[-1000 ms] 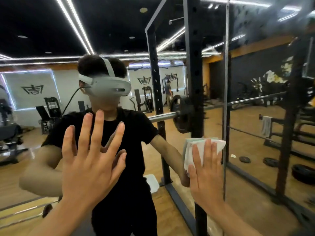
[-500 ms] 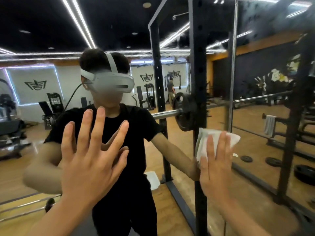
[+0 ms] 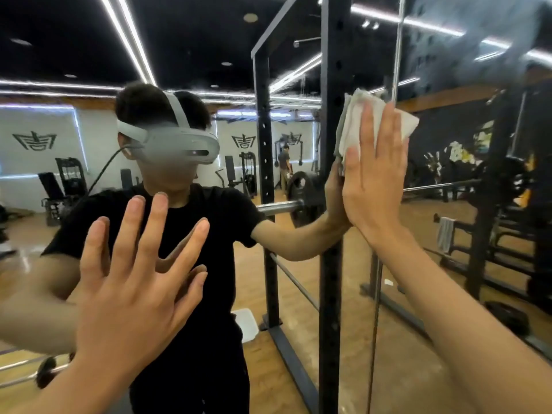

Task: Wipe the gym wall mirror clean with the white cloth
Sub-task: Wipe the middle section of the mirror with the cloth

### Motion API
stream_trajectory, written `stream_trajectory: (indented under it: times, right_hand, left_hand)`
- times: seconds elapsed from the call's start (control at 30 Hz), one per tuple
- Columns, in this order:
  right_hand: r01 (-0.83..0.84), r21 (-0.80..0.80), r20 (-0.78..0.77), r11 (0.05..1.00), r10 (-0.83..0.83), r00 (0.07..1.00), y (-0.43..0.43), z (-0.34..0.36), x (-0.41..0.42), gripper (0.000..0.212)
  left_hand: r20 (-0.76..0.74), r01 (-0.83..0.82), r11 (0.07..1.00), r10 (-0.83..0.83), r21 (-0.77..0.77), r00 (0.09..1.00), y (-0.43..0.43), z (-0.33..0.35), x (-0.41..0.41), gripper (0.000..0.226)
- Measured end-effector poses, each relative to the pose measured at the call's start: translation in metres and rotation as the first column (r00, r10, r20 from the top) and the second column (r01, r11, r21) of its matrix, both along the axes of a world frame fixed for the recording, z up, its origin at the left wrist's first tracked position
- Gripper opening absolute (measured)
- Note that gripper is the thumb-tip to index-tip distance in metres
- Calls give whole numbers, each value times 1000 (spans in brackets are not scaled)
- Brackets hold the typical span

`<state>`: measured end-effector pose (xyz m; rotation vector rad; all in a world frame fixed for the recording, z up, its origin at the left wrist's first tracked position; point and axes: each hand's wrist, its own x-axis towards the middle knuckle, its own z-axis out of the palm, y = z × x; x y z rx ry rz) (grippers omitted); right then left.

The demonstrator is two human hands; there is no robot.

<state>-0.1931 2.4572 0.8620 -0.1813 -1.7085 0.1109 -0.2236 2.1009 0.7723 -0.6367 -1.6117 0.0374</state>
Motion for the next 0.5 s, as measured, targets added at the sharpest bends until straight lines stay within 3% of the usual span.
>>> stream_trajectory:
  times: [0.1,0.23,0.33,0.5]
  right_hand:
    - [-34,-54,36,998,36,999,-9,-94,15,63]
    - [-11,-66,301,998,31,953,-24,-215,42,66]
    - [-82,-81,266,993,101,959,-23,-185,45,62]
    - [-19,20,97,1000,17,995,-1,-23,16,60]
  left_hand:
    - [1,0,1000,0,10,1000,1,0,0,62]
    - [-6,-7,1000,7,1,1000,2,1,0,61]
    - [-6,7,1000,-7,4,1000,1,0,0,60]
    - [3,22,1000,-22,21,1000,2,-1,-3,60]
